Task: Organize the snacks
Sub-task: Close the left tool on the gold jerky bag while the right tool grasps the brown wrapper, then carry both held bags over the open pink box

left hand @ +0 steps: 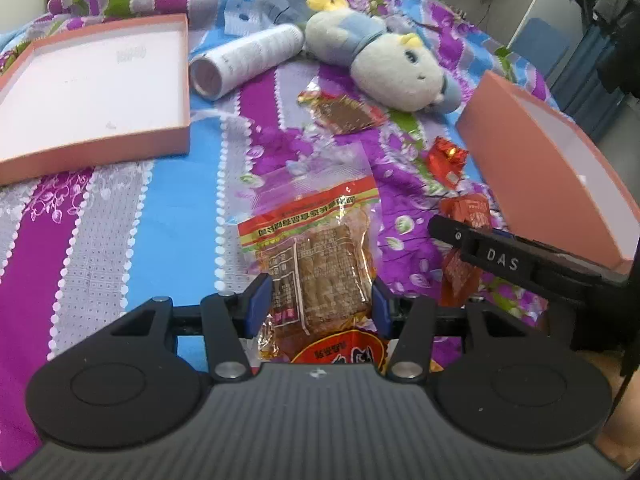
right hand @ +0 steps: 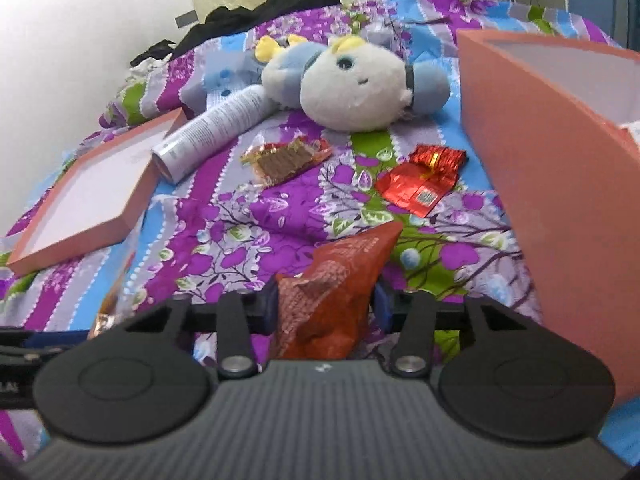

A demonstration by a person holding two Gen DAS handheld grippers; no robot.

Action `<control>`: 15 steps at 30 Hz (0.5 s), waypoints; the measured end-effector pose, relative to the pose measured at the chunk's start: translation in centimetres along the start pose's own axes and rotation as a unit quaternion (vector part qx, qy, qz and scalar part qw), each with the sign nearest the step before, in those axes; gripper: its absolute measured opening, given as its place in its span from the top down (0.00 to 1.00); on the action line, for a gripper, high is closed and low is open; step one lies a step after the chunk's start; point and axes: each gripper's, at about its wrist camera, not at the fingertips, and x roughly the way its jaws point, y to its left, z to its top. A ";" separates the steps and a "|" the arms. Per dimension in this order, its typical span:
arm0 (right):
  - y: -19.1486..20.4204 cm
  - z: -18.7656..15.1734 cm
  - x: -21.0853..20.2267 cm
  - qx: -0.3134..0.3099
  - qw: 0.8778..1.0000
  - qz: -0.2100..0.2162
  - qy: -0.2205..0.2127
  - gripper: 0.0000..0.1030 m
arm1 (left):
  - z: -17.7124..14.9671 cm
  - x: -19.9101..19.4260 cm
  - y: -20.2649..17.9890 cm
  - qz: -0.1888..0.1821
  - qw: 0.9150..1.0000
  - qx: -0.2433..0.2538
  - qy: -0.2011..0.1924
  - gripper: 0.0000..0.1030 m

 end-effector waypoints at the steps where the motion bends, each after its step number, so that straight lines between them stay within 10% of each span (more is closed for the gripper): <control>1: 0.1 0.1 -0.7 -0.003 1.000 0.002 -0.003 0.54 | 0.0 -0.5 -0.3 -0.002 1.000 0.000 -0.001 0.45; 15: 1.2 0.4 -12.7 -0.026 0.999 0.023 -0.035 0.53 | 0.0 -9.5 -4.6 -0.023 0.999 0.013 -0.025 0.45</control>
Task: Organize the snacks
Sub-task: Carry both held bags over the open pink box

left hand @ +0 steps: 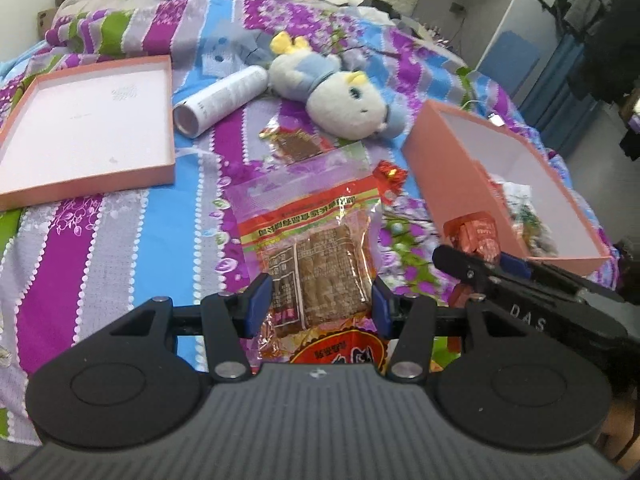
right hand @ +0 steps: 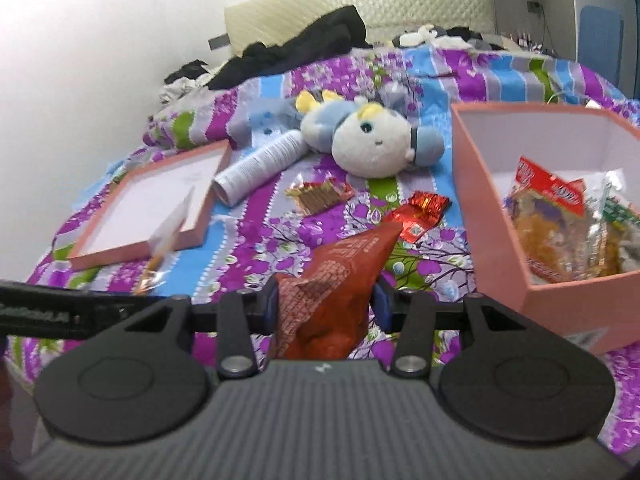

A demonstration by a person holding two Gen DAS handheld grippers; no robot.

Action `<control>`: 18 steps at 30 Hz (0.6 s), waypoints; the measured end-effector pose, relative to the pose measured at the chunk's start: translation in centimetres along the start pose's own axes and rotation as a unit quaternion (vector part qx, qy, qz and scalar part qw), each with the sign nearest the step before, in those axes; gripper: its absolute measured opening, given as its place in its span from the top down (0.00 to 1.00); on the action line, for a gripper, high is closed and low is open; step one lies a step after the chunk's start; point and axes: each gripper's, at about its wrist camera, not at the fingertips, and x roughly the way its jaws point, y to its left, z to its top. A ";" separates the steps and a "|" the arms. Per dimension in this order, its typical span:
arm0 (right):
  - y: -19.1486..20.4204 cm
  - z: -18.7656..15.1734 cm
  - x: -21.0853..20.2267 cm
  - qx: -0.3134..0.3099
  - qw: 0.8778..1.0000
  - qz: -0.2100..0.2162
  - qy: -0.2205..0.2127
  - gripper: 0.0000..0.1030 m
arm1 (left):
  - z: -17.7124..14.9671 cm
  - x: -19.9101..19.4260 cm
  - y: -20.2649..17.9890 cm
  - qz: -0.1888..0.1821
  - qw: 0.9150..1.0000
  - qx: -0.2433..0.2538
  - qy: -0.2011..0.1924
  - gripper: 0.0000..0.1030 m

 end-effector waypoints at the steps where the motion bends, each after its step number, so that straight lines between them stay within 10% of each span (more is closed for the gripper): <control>1: 0.0 0.0 -0.9 0.001 1.000 0.003 -0.004 0.53 | -0.1 -0.6 -0.4 -0.002 1.000 0.001 -0.003 0.45; 18: -2.6 -2.0 -13.7 0.035 0.998 -0.043 -0.032 0.53 | -2.8 -8.9 -9.2 -0.056 0.997 0.050 -0.033 0.45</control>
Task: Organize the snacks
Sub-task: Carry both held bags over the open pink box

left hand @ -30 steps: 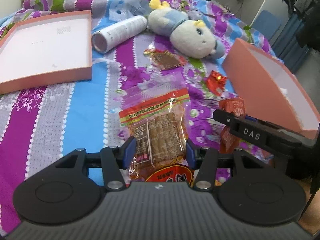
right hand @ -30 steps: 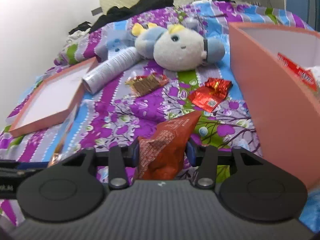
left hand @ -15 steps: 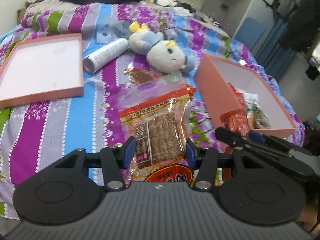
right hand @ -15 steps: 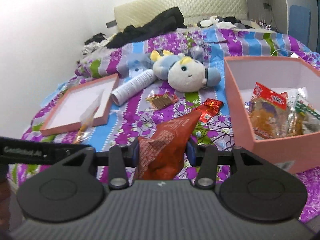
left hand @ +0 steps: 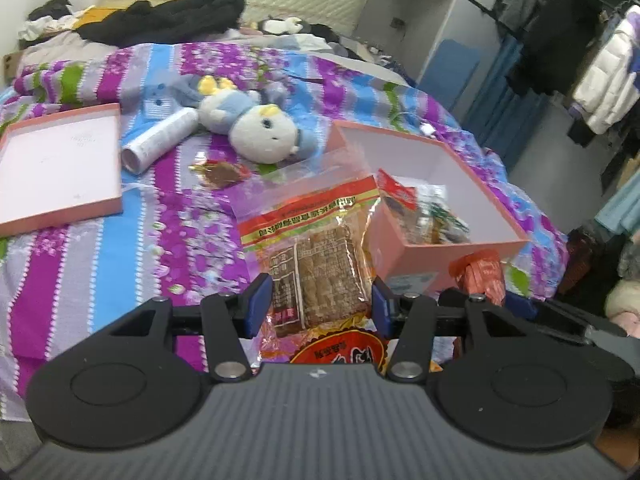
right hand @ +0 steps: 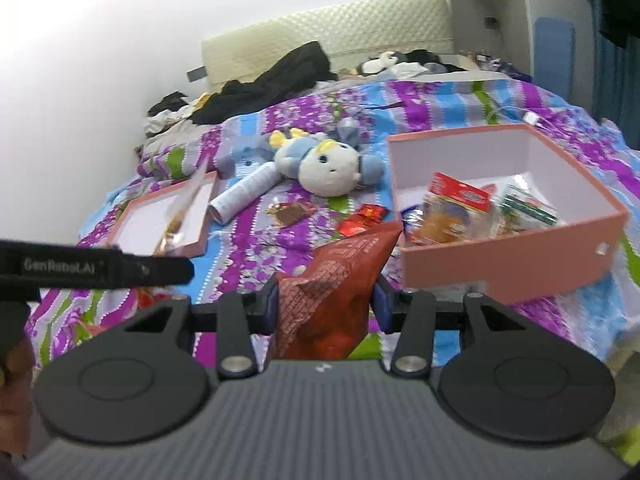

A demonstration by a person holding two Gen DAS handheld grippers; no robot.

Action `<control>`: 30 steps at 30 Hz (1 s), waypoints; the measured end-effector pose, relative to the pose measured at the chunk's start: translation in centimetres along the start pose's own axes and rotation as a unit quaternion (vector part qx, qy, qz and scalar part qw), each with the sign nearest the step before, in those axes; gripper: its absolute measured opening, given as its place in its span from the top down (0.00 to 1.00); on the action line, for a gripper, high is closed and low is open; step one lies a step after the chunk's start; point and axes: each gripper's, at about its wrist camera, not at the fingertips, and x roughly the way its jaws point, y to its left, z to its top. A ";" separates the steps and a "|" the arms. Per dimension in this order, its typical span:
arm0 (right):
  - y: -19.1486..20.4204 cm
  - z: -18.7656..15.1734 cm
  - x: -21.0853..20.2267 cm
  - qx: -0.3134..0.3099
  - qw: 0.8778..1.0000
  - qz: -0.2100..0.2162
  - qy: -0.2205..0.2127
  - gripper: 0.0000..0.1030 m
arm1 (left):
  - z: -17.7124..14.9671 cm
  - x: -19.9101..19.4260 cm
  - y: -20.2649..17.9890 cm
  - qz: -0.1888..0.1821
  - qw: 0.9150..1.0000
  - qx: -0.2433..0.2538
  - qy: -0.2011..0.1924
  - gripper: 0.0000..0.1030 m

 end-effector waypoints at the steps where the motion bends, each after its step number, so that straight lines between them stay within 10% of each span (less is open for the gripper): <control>1: -0.4 -0.1 -0.6 0.004 1.000 -0.003 0.000 0.53 | -0.1 -0.2 -0.6 -0.005 1.000 0.005 0.001 0.45; 13: -4.9 1.0 -2.5 0.039 0.998 -0.042 -0.008 0.53 | 1.3 3.1 -5.4 -0.049 0.998 0.031 0.023 0.45; 30: -13.8 8.6 6.7 0.038 0.996 -0.077 0.003 0.53 | 10.9 17.0 -10.0 -0.089 0.994 0.042 0.047 0.45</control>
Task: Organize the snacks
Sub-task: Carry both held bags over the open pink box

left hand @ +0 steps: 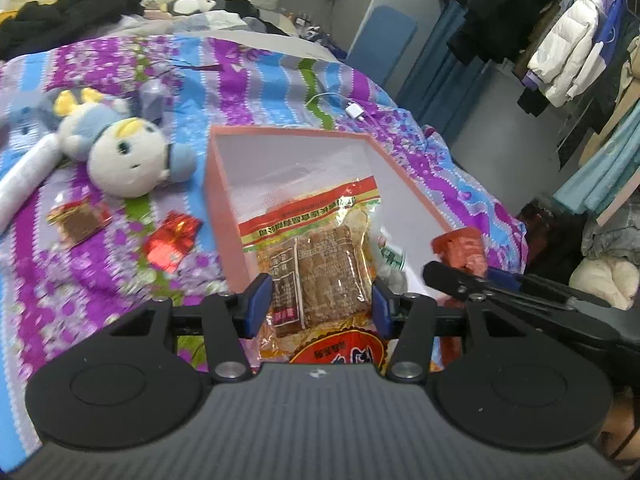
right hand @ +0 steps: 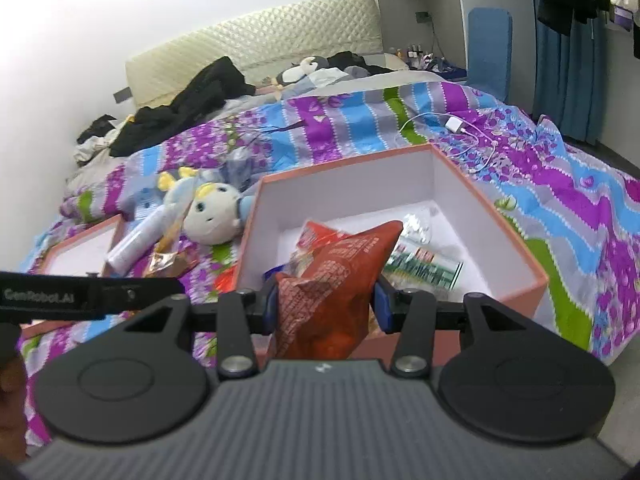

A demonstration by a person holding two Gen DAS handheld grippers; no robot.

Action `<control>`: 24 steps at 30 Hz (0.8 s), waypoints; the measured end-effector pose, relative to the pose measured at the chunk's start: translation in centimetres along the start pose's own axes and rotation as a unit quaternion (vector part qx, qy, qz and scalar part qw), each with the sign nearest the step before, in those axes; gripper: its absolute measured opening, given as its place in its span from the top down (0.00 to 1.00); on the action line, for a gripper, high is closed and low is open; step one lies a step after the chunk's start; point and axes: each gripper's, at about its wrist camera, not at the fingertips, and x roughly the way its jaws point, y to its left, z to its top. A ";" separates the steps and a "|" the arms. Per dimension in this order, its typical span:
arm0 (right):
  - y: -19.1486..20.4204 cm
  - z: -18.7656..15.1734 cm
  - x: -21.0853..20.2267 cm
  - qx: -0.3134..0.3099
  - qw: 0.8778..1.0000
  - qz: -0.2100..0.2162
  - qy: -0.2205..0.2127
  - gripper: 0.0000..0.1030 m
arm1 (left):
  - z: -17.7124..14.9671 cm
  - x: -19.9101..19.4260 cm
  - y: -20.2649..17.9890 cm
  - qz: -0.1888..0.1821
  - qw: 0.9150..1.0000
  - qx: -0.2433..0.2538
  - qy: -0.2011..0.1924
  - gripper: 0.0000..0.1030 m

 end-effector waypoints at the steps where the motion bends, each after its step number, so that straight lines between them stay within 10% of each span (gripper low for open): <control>1: -0.3 0.4 0.7 -0.002 1.000 -0.003 0.000 0.53 | 0.7 0.9 -0.1 -0.002 1.000 0.002 0.001 0.45; 24: -5.8 2.2 14.0 0.024 0.998 -0.028 0.054 0.51 | 6.4 17.2 1.3 -0.016 0.998 0.037 0.055 0.43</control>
